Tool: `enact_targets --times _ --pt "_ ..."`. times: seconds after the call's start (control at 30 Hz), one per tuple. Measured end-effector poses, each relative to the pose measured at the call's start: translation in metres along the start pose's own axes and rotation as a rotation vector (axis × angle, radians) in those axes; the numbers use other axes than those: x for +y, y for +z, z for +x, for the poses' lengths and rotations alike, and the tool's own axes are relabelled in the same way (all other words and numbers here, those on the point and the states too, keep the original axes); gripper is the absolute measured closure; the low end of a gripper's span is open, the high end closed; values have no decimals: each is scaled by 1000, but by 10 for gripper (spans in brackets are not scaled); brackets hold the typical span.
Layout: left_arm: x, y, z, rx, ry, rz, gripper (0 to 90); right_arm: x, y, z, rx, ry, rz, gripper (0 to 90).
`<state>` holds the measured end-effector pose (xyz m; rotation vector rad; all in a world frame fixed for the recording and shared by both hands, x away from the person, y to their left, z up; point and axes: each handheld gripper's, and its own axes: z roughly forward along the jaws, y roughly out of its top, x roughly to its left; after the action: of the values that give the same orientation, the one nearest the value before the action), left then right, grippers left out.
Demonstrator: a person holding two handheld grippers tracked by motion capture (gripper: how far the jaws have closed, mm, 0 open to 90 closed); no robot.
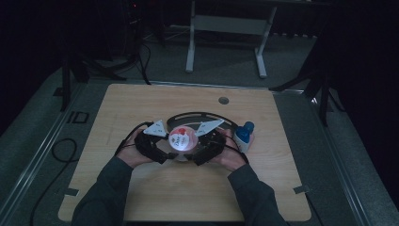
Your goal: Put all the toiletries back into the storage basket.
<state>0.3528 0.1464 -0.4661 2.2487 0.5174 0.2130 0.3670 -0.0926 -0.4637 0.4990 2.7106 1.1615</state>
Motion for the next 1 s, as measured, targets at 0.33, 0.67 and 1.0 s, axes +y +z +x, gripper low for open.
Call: enact_targets --times 0.33,0.67,1.0 --pt "0 2 6 6 -8 6 188 3 5 -5 0 6 6 87" --pt "5 3 12 11 -12 7 188 4 6 -12 -9 30 -4 87" --pt "4 3 21 22 -29 4 189 11 11 -16 -27 24 5 88"
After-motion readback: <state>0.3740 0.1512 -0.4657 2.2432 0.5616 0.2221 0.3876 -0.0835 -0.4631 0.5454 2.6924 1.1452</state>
